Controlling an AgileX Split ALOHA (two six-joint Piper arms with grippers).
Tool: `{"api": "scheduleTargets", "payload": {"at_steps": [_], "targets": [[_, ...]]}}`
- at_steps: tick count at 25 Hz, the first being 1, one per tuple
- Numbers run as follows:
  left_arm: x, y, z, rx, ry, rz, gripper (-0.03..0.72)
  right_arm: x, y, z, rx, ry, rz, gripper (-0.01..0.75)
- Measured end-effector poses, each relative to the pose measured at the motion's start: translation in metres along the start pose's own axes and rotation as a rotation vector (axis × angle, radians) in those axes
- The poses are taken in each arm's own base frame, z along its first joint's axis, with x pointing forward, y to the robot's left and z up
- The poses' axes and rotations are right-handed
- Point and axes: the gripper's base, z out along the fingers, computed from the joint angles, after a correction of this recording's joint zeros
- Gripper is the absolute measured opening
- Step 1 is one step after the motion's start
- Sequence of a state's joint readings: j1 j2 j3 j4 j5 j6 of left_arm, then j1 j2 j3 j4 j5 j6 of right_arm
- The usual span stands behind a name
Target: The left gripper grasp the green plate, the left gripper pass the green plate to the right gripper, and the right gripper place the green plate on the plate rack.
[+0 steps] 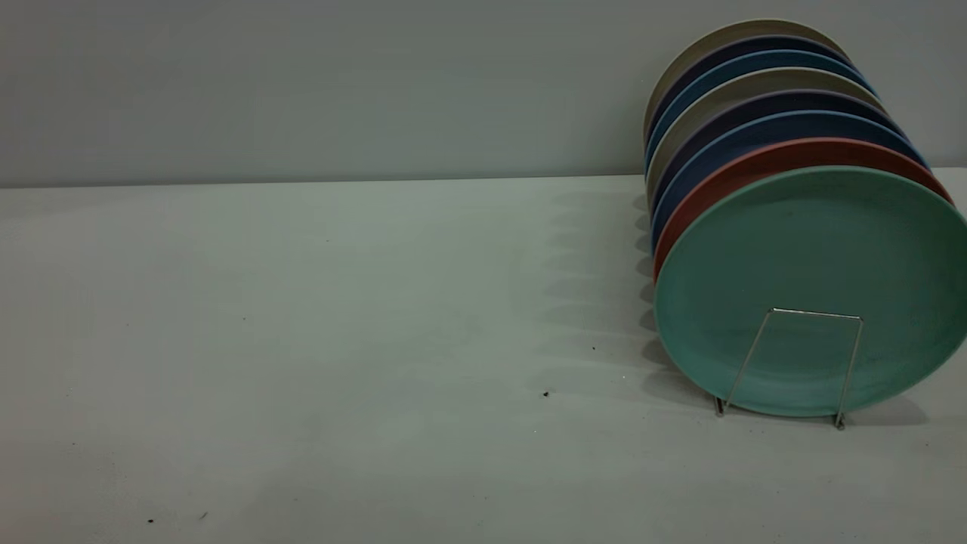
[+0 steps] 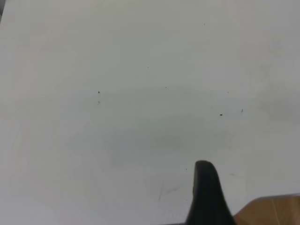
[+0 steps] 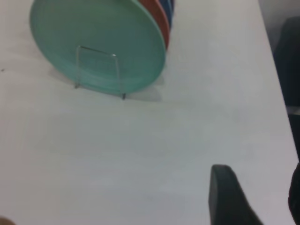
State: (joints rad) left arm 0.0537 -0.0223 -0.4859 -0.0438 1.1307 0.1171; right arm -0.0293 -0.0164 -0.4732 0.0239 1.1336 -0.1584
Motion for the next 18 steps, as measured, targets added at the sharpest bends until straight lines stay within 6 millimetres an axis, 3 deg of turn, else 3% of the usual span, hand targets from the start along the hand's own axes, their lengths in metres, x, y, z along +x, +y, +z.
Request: {"api": "scheduleTargets", "payload": {"at_steps": [18], "targets": [[0.0, 0.0, 0.0, 0.0, 0.0, 0.0, 0.525, 0.0001, -0.0001, -0.0001, -0.007, -0.002, -0.004, 0.335]]}}
